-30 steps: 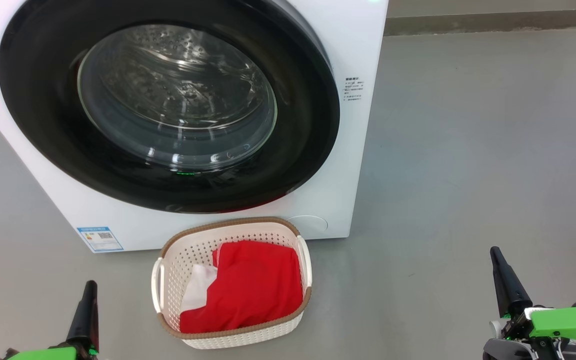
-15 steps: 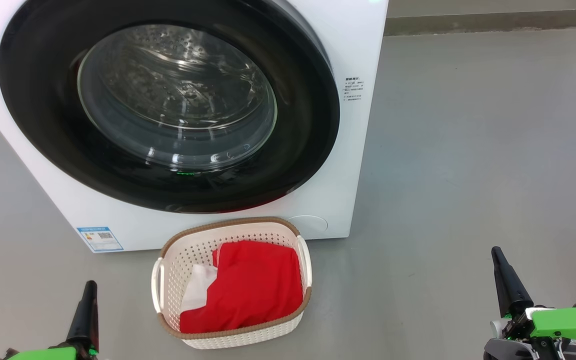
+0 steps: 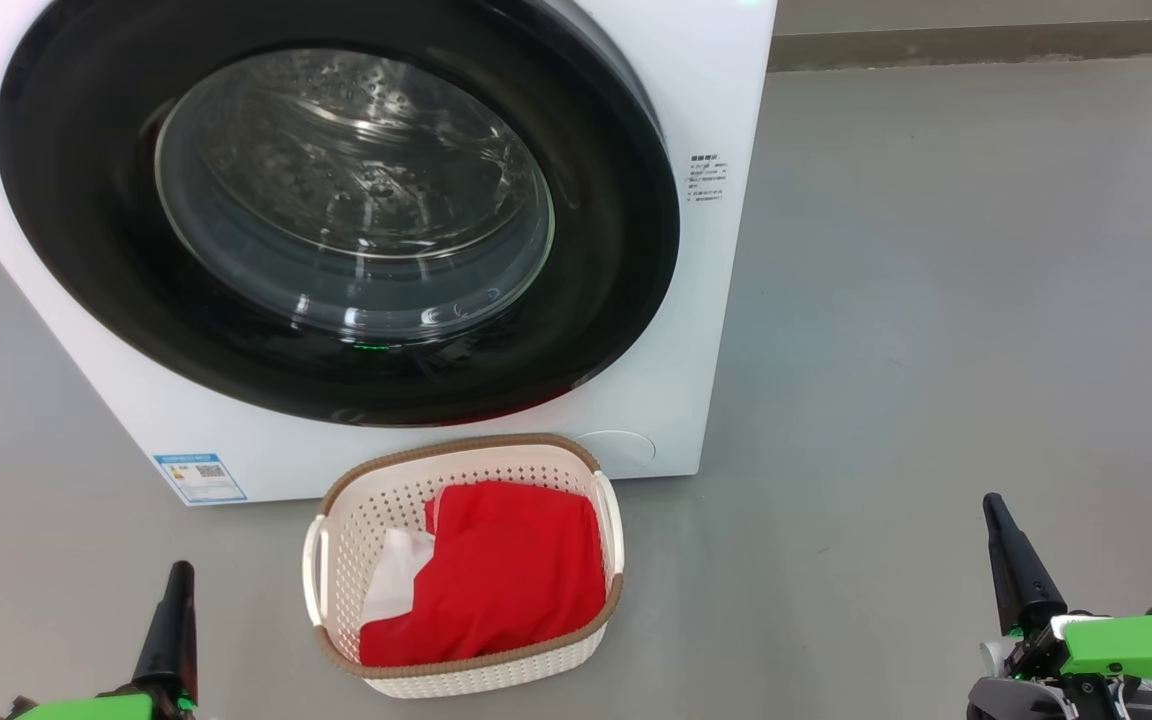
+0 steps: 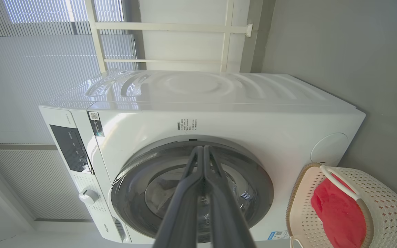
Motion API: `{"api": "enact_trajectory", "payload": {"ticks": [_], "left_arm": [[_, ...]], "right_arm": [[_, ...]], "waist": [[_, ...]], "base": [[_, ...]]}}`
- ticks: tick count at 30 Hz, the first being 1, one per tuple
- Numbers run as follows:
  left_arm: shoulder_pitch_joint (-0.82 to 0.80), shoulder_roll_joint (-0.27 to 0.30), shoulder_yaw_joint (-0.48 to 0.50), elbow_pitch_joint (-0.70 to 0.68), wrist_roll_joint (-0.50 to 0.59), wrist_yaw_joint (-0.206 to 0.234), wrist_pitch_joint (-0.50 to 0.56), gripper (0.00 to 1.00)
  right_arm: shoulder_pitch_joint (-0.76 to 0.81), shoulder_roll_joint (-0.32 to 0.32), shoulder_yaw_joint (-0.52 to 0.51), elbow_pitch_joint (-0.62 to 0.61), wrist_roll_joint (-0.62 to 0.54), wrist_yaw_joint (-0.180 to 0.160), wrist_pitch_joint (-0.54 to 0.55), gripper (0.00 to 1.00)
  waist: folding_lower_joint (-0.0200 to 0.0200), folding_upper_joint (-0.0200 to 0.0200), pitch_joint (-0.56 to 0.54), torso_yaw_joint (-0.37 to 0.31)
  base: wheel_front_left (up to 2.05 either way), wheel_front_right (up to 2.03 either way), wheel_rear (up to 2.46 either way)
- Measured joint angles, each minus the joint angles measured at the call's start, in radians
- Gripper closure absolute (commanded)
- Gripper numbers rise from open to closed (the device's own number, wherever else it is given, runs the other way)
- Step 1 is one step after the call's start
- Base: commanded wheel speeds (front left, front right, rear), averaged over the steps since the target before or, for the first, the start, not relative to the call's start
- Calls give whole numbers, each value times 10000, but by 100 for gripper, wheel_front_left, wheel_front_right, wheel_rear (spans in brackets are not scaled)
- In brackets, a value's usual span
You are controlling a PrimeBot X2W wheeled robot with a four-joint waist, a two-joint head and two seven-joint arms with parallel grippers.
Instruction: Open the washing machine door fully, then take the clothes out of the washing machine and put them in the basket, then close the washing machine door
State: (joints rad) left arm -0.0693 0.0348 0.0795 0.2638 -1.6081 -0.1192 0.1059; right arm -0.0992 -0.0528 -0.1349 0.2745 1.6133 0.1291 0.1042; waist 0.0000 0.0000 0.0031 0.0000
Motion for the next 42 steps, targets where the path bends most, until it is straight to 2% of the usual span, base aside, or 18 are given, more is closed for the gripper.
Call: {"api": "enact_trajectory", "payload": {"ticks": [42], "left_arm": [[0,-2,6,0,0,0,0,100]], "right_arm": [[0,15,-15,0,-2,0,2,100]], "waist": [[0,0,0,0]], "base": [[0,0,0]]}}
